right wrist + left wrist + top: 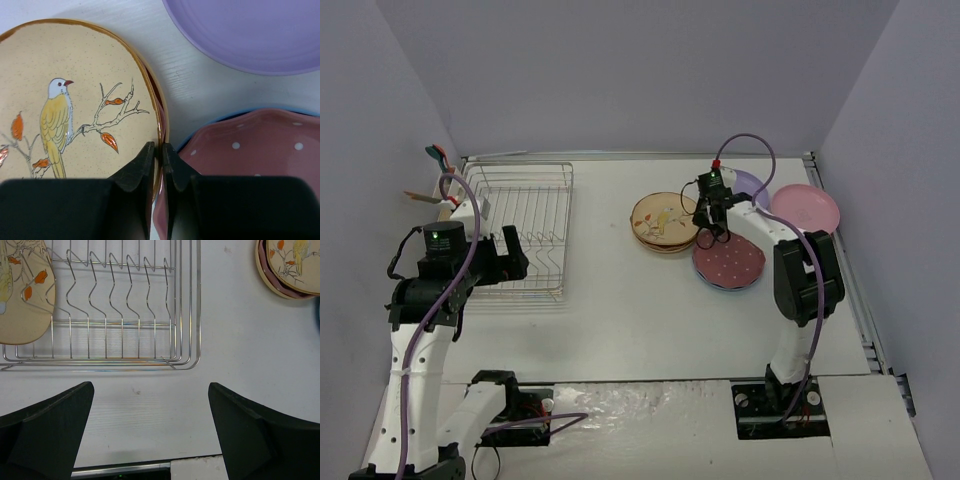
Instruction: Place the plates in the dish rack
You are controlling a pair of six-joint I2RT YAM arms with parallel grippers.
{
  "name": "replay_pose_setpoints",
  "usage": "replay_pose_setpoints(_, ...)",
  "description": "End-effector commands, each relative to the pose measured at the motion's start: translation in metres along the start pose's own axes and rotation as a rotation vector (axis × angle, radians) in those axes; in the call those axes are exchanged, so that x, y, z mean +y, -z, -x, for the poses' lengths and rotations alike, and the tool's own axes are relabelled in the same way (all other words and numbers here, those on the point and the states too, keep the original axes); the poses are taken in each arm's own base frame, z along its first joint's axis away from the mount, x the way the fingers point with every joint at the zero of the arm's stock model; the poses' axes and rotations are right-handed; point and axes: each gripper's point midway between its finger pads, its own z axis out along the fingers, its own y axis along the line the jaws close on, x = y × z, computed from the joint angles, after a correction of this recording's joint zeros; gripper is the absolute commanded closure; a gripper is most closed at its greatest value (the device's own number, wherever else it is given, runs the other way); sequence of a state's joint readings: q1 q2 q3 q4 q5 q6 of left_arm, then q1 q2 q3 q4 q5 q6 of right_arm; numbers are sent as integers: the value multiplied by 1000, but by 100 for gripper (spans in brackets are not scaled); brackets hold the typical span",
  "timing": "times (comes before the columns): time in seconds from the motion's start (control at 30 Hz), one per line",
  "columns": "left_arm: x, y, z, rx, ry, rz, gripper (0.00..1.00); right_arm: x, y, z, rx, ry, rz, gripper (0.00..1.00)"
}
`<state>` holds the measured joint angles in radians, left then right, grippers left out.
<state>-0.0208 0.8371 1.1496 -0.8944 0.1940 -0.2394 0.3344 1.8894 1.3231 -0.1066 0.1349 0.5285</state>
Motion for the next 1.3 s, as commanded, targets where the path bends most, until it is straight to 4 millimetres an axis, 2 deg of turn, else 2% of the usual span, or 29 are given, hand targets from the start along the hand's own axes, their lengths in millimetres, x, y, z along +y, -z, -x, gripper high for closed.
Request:
replay_pose_setpoints(0.0,-5,6,21,-66,-20,-15,3,3,54,55,-153,-36,29,100)
replay_pose_setpoints(0.3,-8,0,18,-53,-19,-30,3,-22,67,42,-133,-77,29,100)
replay_pose_setpoints(0.57,-9,-3,17,-42,-18,-36,3,-44,64,22,-96,-97,40,100)
replay_pose_setpoints(0.8,-10,-6,15,-35,-12,-42,3,-64,57,9,-76,-183,68,99)
replay_pose_setpoints(0.97,-11,-7,16,-30,-12,-45,3,-62,53,8,-66,-210,122,82)
replay_pose_setpoints(1.1,-12,-7,17,-28,-12,-49,3,-57,49,7,-54,-216,162,75)
replay_pose_setpoints(1.27,-13,-7,17,-26,-10,-51,3,-51,44,5,-37,-226,218,61)
